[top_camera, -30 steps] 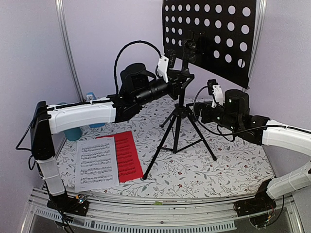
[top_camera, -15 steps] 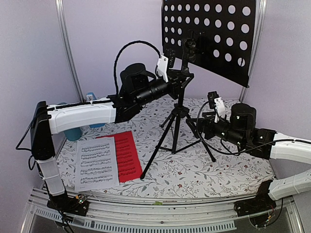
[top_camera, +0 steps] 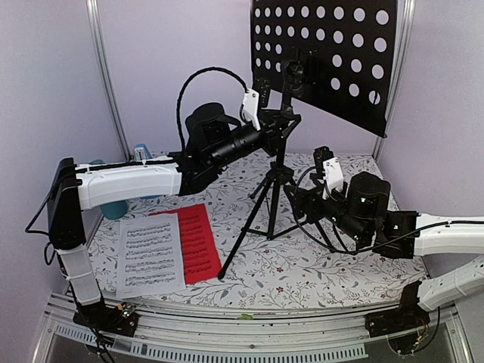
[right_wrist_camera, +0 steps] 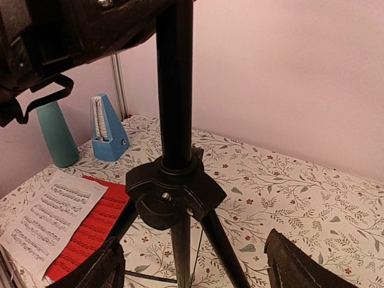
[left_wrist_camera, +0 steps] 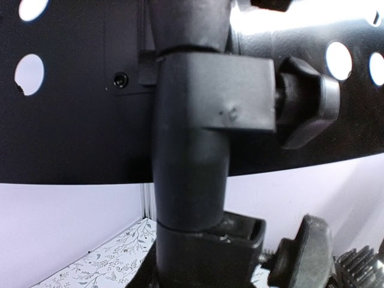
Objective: Set up the instrument practice props
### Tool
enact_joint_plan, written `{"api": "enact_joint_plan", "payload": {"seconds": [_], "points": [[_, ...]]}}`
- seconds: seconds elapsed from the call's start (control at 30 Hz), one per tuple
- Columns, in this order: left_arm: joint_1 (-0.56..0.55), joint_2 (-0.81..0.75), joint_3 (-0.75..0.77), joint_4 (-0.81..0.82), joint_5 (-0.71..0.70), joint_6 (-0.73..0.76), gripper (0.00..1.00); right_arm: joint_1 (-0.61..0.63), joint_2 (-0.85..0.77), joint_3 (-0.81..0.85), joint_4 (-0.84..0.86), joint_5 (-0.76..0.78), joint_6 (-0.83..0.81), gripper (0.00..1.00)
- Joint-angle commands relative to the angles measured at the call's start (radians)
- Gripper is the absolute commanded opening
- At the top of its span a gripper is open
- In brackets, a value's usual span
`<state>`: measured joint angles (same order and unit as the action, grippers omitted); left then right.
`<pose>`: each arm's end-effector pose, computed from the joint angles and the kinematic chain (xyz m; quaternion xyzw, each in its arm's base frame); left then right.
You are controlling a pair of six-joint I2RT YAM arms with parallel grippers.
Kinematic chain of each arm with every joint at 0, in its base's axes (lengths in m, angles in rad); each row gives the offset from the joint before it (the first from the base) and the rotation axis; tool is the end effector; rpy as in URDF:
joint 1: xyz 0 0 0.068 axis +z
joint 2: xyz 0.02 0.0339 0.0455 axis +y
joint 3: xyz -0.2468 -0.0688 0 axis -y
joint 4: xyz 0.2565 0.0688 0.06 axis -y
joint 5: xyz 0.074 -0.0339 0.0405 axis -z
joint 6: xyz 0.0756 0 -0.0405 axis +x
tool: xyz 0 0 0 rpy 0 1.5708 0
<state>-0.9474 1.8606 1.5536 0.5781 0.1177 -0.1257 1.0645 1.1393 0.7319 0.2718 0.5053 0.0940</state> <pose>0.2828 -0.4085 0.3696 0.2842 0.5351 -0.4369 0.6649 0.1847 0.2577 0.2722 -0.1948 0.7219 0.1909 0.6359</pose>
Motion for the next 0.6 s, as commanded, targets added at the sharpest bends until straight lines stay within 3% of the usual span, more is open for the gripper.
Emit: {"api": "enact_joint_plan", "payload": {"seconds": [0.0, 0.47, 0.57], "points": [[-0.012, -0.087, 0.019, 0.222, -0.026, -0.029, 0.00, 0.026, 0.047, 0.042, 0.052, 0.079, -0.113, 0.81], [-0.014, -0.095, -0.007, 0.240, -0.027, -0.038, 0.00, 0.041, 0.174, 0.148, 0.051, 0.153, -0.226, 0.78], [-0.014, -0.098, -0.011, 0.241, -0.027, -0.040, 0.00, 0.041, 0.200, 0.166, 0.032, 0.168, -0.222, 0.69]]}}
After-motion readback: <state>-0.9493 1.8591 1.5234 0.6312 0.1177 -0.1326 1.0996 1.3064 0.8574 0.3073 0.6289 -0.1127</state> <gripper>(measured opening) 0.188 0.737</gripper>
